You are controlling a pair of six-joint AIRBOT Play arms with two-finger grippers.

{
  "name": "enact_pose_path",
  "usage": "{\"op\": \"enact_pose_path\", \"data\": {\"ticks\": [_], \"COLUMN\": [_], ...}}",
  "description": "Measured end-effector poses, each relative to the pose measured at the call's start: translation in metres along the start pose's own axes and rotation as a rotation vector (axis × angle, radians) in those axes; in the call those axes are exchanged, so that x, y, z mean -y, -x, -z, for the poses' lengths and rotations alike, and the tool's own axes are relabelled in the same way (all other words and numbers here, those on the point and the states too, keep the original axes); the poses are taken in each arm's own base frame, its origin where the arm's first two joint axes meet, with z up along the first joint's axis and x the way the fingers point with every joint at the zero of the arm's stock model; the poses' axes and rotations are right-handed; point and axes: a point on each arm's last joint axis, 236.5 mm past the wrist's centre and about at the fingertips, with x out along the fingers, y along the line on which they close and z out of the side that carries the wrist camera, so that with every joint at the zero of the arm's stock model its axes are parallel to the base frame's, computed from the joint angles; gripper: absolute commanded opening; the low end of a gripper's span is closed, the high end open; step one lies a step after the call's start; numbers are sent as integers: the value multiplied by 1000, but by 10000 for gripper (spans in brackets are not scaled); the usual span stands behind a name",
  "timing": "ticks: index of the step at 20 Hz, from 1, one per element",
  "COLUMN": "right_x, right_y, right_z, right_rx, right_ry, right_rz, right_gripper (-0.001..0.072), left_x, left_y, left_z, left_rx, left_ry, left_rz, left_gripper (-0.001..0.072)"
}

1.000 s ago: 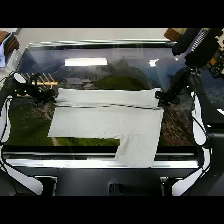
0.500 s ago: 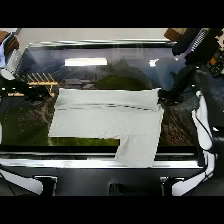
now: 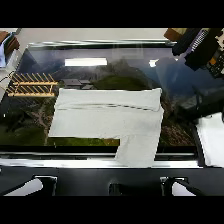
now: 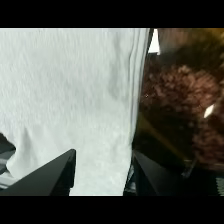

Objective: Fold the clothes and pants, and hang the long-sleeved shirts on hangers.

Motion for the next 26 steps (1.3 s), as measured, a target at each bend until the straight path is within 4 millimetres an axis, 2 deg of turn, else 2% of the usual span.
{"op": "enact_pose_path", "data": {"ticks": [3, 6, 12, 16, 21, 24, 25, 26], "right_x": [5, 9, 12, 17, 19, 14, 12, 9], "right_y": [-24, -48, -80, -88, -91, -98, -101, -103], "right_z": [31, 56, 97, 120, 130, 135, 137, 139], "right_rx": [-33, -65, -143, -208, -239, -235, -235, -233], "right_ry": [-23, -50, -104, -117, -130, -172, -187, -204], "right_rz": [-35, -67, -114, -106, -101, -131, -145, -159], "right_gripper": [423, 423, 421, 421, 420, 419, 408, 361], "left_x": [-15, -19, -17, -16, -17, -17, -17, -17], "left_y": [-14, -24, -29, -30, -30, -31, -31, -31], "left_z": [33, 49, 56, 57, 56, 56, 55, 55], "left_rx": [-24, -35, -34, -34, -28, -28, -28, -25], "left_ry": [70, 101, 106, 104, 102, 103, 103, 103], "left_rz": [30, 51, 79, 83, 82, 82, 82, 82], "left_gripper": [546, 546, 546, 546, 546, 545, 546, 546]}}
